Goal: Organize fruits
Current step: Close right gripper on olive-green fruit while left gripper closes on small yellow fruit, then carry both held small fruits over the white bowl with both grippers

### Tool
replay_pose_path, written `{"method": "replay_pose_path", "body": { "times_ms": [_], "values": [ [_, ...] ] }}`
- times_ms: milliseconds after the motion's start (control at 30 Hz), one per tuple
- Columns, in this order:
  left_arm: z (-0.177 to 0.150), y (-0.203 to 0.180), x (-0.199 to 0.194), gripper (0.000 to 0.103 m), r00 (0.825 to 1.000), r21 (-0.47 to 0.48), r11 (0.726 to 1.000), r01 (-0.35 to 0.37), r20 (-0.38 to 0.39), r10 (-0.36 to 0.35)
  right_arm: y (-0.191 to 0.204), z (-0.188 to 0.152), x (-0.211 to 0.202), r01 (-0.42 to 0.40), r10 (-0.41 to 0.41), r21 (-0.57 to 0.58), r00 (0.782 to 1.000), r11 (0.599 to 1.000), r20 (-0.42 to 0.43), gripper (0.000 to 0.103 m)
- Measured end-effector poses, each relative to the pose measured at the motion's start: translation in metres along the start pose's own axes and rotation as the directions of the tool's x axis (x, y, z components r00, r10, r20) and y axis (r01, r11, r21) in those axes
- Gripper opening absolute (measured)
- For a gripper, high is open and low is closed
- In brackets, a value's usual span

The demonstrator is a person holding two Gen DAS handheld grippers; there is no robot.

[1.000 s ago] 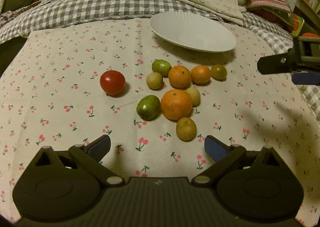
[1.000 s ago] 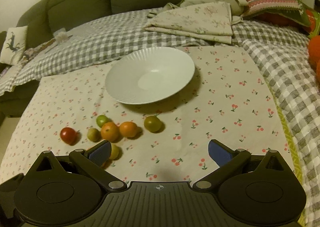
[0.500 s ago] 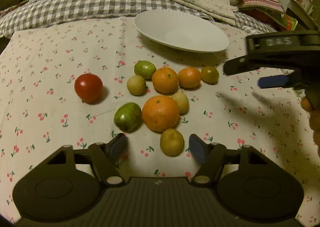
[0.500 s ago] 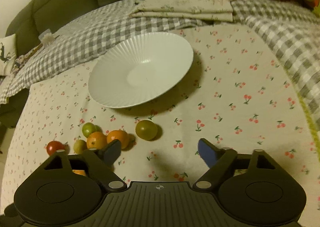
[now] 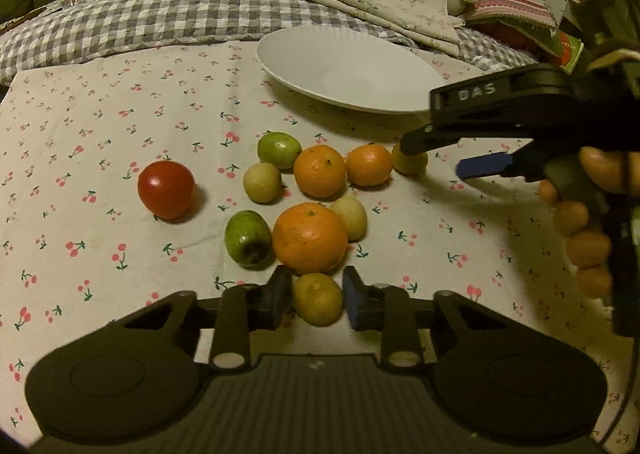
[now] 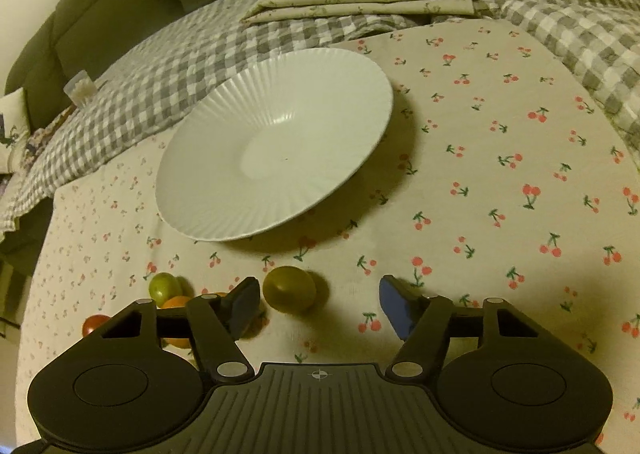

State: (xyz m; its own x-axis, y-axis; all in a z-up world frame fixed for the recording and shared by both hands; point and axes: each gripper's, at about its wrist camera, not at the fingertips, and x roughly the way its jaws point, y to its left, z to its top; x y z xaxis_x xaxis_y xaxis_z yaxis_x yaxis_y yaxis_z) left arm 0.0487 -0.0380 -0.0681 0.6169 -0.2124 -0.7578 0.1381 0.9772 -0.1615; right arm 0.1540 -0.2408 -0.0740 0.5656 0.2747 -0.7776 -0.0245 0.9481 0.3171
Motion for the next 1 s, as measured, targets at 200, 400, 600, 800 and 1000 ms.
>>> {"method": "replay_pose_path", "body": {
  "times_ms": [200,400,600,800,1000],
  "values": [
    [-0.003,0.001,-0.001,0.025,1.0,0.007,1.0,0.008,0.008,-0.008,0.007,0.0,0.006,-0.009,0.009,-0.031,1.0,0.999,-0.003,0.05],
    [-0.004,0.0,-0.001,0.027,1.0,0.011,1.0,0.007,0.012,-0.007,0.016,-0.001,0.011,-0.037,0.037,-0.059,0.999,0.998,0.001,0.031],
    [-0.004,-0.003,-0.002,0.025,1.0,0.035,0.999,0.0,0.014,0.0,0.02,0.0,0.007,-0.043,0.043,-0.053,0.999,0.998,-0.013,0.026],
    [-0.004,-0.001,-0.007,0.025,1.0,0.033,0.999,0.005,0.001,-0.005,0.012,0.002,-0.001,-0.056,0.056,-0.003,0.998,0.998,-0.017,0.026],
    [-0.001,0.006,-0.018,0.025,1.0,0.007,1.0,0.028,-0.01,-0.028,0.007,0.006,-0.015,-0.068,0.068,0.02,0.998,0.998,-0.001,0.026]
  ]
}}
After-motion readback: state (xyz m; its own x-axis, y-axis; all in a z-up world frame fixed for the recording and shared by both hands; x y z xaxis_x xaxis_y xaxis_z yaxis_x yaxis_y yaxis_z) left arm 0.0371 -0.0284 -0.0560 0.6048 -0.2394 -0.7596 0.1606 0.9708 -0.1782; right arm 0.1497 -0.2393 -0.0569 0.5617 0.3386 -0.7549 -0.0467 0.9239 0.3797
